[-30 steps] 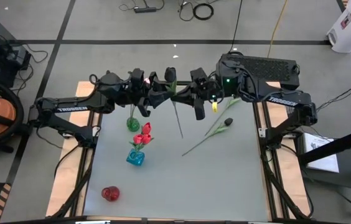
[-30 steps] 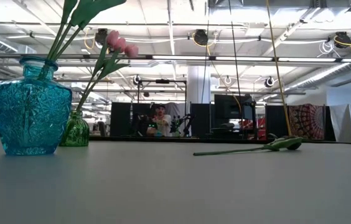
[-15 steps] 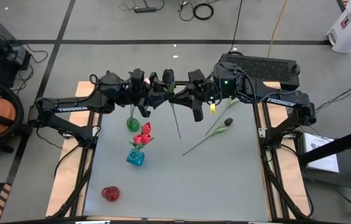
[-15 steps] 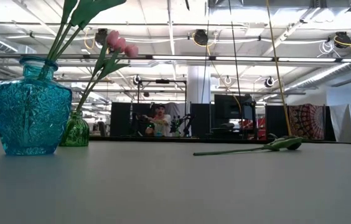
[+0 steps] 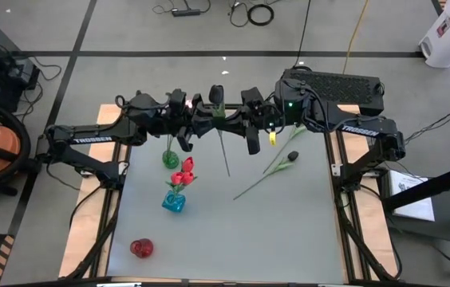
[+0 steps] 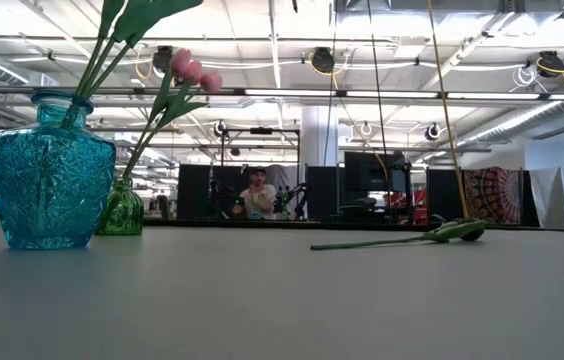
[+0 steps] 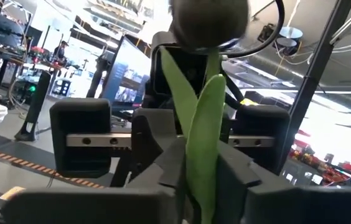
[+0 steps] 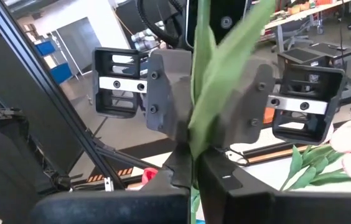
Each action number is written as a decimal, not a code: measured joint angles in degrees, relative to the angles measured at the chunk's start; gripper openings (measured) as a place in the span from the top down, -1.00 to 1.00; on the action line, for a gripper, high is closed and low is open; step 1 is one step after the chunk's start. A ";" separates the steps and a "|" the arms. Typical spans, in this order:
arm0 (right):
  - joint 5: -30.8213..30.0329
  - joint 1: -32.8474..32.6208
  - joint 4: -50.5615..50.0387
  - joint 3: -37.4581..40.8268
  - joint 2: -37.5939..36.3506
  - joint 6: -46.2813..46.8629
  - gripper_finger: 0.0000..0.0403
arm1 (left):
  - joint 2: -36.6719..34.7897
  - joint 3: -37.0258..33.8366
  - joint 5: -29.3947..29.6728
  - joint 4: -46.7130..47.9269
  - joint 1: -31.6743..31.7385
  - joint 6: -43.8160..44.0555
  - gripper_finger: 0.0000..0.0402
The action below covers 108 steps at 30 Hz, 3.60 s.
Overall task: Sort flowers into vase by color
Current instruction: Put the top right black flower into the red vase
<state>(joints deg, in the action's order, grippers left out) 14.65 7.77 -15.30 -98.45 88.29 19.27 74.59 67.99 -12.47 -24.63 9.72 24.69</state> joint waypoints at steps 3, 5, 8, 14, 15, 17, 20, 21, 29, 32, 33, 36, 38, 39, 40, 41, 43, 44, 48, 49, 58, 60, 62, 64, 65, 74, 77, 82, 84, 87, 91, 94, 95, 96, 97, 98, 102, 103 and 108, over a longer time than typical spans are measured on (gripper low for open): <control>-0.10 0.04 -0.03 0.00 0.00 -0.15 0.99 | 0.00 0.02 0.00 -0.07 0.00 -0.09 0.85; -0.09 0.04 -0.01 0.00 0.00 -0.24 0.99 | -0.02 0.04 -0.02 -0.08 0.00 -0.11 0.93; 0.05 0.01 -0.01 0.00 0.00 -0.30 0.97 | -0.02 0.04 -0.91 -0.10 0.02 -0.15 0.95; -1.22 -0.07 0.17 0.00 0.00 -0.46 0.65 | -0.47 0.04 -1.53 0.37 0.07 -1.45 0.94; -1.26 -0.05 0.17 0.00 0.00 -0.46 0.58 | -0.69 0.04 -1.57 0.59 0.07 -1.70 0.94; -1.44 -0.04 0.17 0.00 0.00 -0.44 0.44 | -1.61 0.04 -1.65 2.40 0.07 -3.27 0.94; -1.56 -0.02 0.06 0.00 -0.29 -0.42 0.26 | -3.65 0.04 -1.58 6.73 0.07 -5.53 0.94; -1.59 -0.02 0.05 0.00 -0.45 -0.44 0.21 | -4.40 0.04 -1.36 8.18 0.11 -6.34 0.94; -1.55 0.52 0.02 0.00 -1.09 -0.45 0.02 | -12.00 0.04 2.82 15.11 0.33 -12.52 0.94; -1.55 0.81 0.00 0.00 -1.09 -0.44 0.02 | -14.82 0.04 4.34 15.24 0.98 -14.15 0.94; -1.55 0.79 -0.18 0.00 -1.09 -0.44 0.02 | -15.77 0.04 4.89 15.32 1.10 -14.82 0.94; -1.57 0.81 -0.80 0.00 -1.09 -0.44 0.01 | -19.15 0.04 5.88 18.34 1.93 -16.77 0.94; -1.56 0.87 -0.86 0.00 -1.09 -0.44 0.01 | -21.61 0.04 6.53 22.10 2.48 -17.94 0.94; -1.55 0.87 -0.86 0.00 -1.09 -0.44 0.01 | -22.96 0.04 7.12 24.32 2.69 -18.27 0.94; -1.55 0.87 -0.86 0.00 -1.09 -0.44 0.01 | -24.24 0.04 7.95 26.49 2.80 -18.85 0.94; -1.56 0.87 -0.86 0.00 -1.09 -0.44 0.01 | -25.62 0.04 8.85 28.73 2.86 -19.40 0.94; -1.61 0.87 -0.90 0.00 -1.09 -0.44 0.01 | -28.31 0.02 10.73 32.88 2.85 -20.15 0.94; -2.10 0.86 -0.90 0.00 -1.09 -0.44 0.01 | -29.54 0.02 11.60 34.50 2.86 -20.62 0.94; -4.27 0.87 -1.84 0.00 -1.09 -0.44 0.01 | -34.35 0.02 12.85 40.87 2.84 -20.98 0.94; -4.32 0.89 -2.17 0.00 -1.09 -0.44 0.01 | -35.57 0.02 12.87 42.45 2.84 -20.96 0.94; -10.16 0.92 -5.27 0.00 -1.07 -0.44 0.01 | -44.54 -0.04 4.74 59.17 2.80 -16.88 0.95; -12.13 0.92 -5.18 0.00 -1.07 -0.46 0.01 | -45.80 -0.04 0.84 61.50 2.80 -15.24 0.95; -14.27 0.92 -5.25 0.00 -1.07 -0.49 0.01 | -46.73 -0.04 -3.25 63.46 2.80 -14.31 0.95; -15.88 0.92 -5.24 0.00 -1.07 -0.65 0.01 | -47.30 -0.04 -6.68 65.18 2.80 -13.21 0.95; -16.55 0.92 -5.21 0.00 -1.07 -0.66 0.01 | -47.56 -0.04 -8.29 65.94 2.80 -13.03 0.95; -17.96 1.18 -5.17 0.00 -1.07 -1.61 0.01 | -49.76 -0.04 -18.41 68.75 2.80 -10.11 0.95; -17.92 1.18 -5.19 0.00 -1.07 -1.74 0.01 | -50.29 -0.04 -19.42 68.70 2.80 -10.20 0.95; -17.89 1.16 -5.15 0.00 -1.07 -1.75 0.01 | -50.03 -0.24 -19.44 68.44 2.80 -13.11 0.95; -17.82 1.16 -5.17 0.00 -1.07 -1.75 0.01 | -49.85 -0.95 -19.26 68.50 2.80 -13.44 0.95; -17.79 1.16 -5.14 0.00 -1.07 -1.75 0.01 | -49.43 -1.56 -19.03 68.50 2.80 -13.30 0.95; -17.79 1.16 -5.17 0.00 -1.07 -1.75 0.01 | -49.09 -1.60 -19.71 68.45 2.80 -14.84 0.95; -17.81 1.16 -5.16 0.00 -1.07 -1.75 0.01 | -49.11 -1.60 -20.53 68.42 2.80 -17.99 0.95; -17.79 1.16 -5.17 0.00 -1.07 -1.75 0.01 | -49.11 -1.60 -20.83 68.44 2.80 -19.16 0.95; -17.81 1.16 -5.17 0.00 -1.07 -1.75 0.01 | -49.14 -1.60 -21.38 68.44 2.80 -20.21 0.95; -17.81 1.16 -5.17 0.00 -1.07 -1.75 0.01 | -49.16 -1.60 -22.03 68.44 2.80 -21.47 0.95; -17.80 1.16 -5.17 0.00 -1.07 -1.75 0.01 | -49.20 -1.60 -22.49 68.43 2.80 -23.00 0.95; -17.80 1.16 -5.17 0.00 -1.07 -1.75 0.01 | -49.20 -1.60 -23.05 68.42 2.80 -25.07 0.95; -17.81 1.16 -5.17 0.00 -1.07 -1.75 0.01 | -49.20 -1.60 -23.07 68.42 2.80 -25.09 0.95; -17.81 1.14 -5.17 0.00 -1.07 -1.75 0.01 | -49.32 -1.57 -23.03 68.26 -1.17 -21.98 0.95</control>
<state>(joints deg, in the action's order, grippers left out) -3.16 8.91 -20.47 -98.45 87.22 17.51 25.27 66.41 -35.50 43.63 8.54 2.71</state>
